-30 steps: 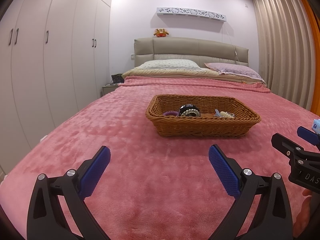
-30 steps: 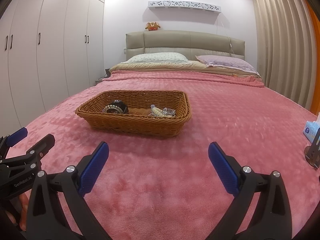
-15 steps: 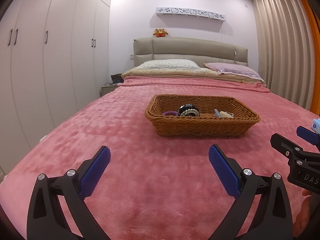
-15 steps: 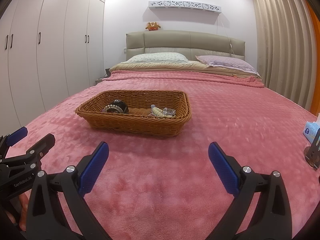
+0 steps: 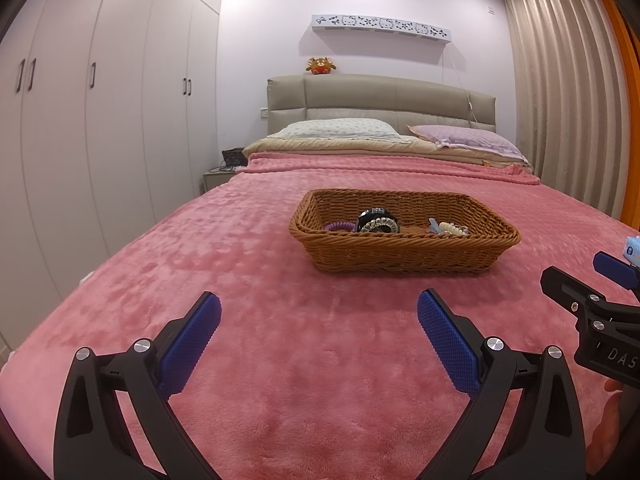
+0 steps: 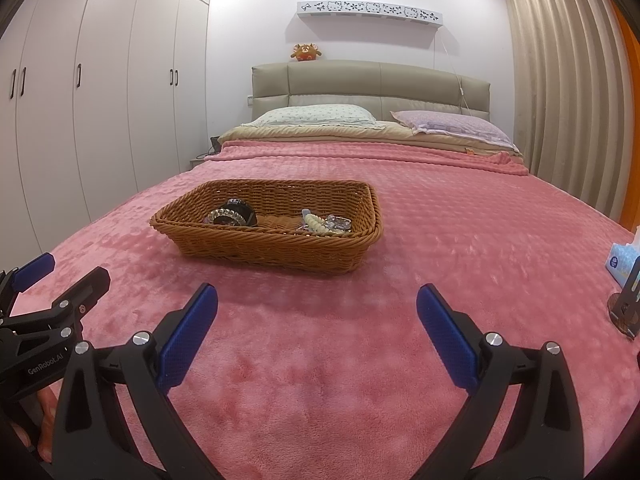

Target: Organize jewelry

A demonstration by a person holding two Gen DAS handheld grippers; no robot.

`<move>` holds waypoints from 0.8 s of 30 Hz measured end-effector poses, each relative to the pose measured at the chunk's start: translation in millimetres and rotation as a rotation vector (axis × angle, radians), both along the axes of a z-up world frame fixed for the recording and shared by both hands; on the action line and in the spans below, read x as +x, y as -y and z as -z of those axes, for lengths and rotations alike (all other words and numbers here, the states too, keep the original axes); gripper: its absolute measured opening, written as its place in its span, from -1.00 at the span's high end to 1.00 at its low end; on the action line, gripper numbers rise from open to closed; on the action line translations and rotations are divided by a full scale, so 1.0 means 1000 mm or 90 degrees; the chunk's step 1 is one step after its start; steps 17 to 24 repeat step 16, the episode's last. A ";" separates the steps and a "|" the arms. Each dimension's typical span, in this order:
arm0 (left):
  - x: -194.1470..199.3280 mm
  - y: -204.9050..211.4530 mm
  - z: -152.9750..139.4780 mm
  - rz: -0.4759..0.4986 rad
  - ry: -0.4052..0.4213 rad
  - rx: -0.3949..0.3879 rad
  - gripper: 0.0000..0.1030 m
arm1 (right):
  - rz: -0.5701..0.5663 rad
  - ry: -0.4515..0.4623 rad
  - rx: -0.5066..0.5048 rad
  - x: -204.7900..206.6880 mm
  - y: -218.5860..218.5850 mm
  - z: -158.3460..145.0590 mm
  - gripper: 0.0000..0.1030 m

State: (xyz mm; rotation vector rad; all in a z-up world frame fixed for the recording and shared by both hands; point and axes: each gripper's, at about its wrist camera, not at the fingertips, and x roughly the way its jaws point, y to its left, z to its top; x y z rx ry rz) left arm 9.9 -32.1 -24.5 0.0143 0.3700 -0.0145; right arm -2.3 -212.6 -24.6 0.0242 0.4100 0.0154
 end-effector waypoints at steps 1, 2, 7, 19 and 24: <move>0.000 0.000 0.000 0.000 0.000 0.001 -0.85 | 0.000 0.000 0.000 0.000 0.000 0.000 -0.85; -0.001 0.001 0.000 0.001 0.001 0.002 -0.85 | 0.000 -0.001 0.000 0.000 0.000 0.000 -0.85; -0.004 0.003 0.000 0.004 0.013 0.011 -0.86 | 0.000 0.000 0.000 0.000 0.000 0.000 -0.85; 0.001 -0.001 -0.001 0.004 0.000 0.004 -0.86 | 0.000 -0.001 0.000 0.000 0.000 0.000 -0.85; 0.001 -0.001 -0.001 0.004 0.000 0.004 -0.86 | 0.000 -0.001 0.000 0.000 0.000 0.000 -0.85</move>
